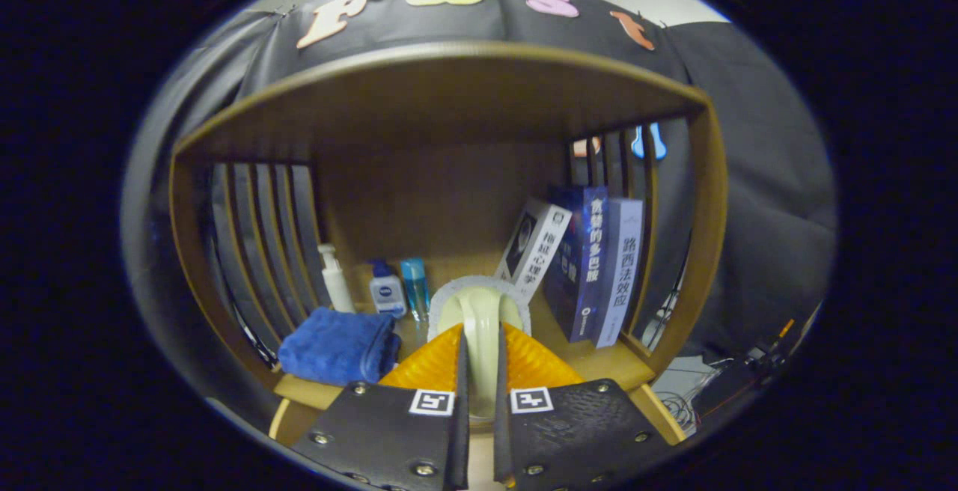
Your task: Pull open the drawer, take out the items inside it, and place them on the countertop above the cabinet.
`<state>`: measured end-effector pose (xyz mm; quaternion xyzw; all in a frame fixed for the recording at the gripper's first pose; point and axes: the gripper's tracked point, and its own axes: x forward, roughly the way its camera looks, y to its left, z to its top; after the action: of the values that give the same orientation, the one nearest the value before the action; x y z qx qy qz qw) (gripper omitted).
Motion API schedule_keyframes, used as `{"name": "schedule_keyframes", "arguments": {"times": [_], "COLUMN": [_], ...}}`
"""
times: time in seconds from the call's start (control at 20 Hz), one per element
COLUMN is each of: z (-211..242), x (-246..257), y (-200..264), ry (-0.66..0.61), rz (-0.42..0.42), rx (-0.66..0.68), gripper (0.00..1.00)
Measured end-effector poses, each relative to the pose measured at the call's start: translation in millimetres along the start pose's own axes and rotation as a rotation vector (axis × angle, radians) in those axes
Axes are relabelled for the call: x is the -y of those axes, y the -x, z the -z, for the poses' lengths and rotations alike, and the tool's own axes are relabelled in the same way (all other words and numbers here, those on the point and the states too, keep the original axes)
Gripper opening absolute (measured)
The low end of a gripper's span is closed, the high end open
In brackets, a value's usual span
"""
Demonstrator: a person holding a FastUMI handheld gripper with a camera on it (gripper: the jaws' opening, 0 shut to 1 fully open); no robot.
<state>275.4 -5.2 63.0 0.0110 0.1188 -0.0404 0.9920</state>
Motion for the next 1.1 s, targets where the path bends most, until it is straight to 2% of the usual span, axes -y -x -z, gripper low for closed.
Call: {"name": "schedule_keyframes", "arguments": {"times": [0.2,0.3,0.4,0.5,0.65,0.95,1.05,1.1], "z": [41.0,77.2,87.2,81.7,86.1,77.9,76.7,73.0], "x": [-10.1,-24.9,-26.0,-27.1,-31.9,-32.4,-23.8,-21.3], "y": [-51.4,-78.9,-106.8,-124.0,-128.7,-132.0,-126.7,-120.0], "ry": [0.045,0.042,0.071,0.039,-0.035,-0.028,0.007,0.01], "rz": [-0.005,-0.027,-0.015,-0.024,-0.041,-0.005,0.026,0.042], "rx": [-0.065,-0.127,-0.075,-0.007,-0.013,0.03,0.018,0.03], "gripper": [0.13,0.13,0.14,0.14,0.14,0.14,0.2,0.47]}}
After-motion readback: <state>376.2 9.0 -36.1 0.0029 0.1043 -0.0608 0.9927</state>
